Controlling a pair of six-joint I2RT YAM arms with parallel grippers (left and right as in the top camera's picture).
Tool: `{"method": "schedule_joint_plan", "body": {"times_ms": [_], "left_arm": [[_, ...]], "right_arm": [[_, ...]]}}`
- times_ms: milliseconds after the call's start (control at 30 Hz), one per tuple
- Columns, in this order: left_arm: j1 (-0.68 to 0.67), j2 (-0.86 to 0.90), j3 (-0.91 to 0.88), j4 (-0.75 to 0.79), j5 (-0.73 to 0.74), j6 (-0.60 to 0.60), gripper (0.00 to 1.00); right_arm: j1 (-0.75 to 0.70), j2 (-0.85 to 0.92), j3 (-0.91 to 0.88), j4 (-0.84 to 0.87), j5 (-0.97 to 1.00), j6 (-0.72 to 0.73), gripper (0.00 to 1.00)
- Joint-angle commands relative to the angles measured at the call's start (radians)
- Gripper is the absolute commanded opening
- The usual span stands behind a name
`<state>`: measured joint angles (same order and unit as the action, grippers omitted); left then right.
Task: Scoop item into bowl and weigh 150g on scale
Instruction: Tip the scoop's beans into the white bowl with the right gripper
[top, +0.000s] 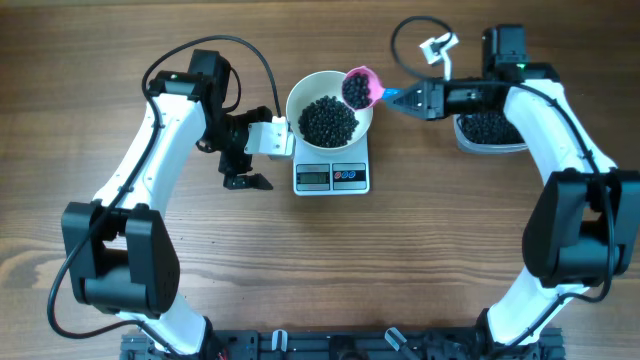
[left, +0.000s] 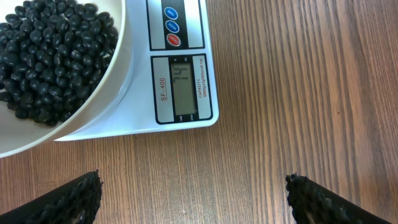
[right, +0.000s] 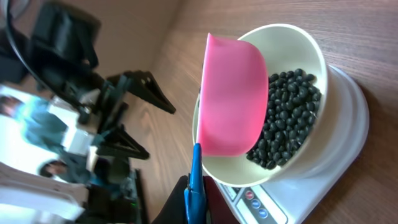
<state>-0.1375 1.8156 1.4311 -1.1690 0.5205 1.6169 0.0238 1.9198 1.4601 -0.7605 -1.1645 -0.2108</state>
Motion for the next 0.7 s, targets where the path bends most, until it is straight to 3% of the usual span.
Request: {"method": "schedule_joint_plan", "body": {"times_ms": [0,333,567,667], "left_arm": [[-0.003,0.000,-0.007,0.000,0.002,-0.002,1.00],[-0.003,0.000,-0.007,0.000,0.002,-0.002,1.00],[-0.003,0.000,-0.007,0.000,0.002,-0.002,1.00],[-0.003,0.000,-0.007,0.000,0.002,-0.002,1.00]], "right_arm": [[0.051,-0.060,0.011,0.026,0.133,-0.078,0.04],[0.195,-0.193,0.011,0.150,0.646,-0.078,0.04],[0.346,-0.208,0.011,0.176,1.038,-0.225,0.04],[0.388,-0.208,0.011,0.177,1.105,-0.265,0.04]]}}
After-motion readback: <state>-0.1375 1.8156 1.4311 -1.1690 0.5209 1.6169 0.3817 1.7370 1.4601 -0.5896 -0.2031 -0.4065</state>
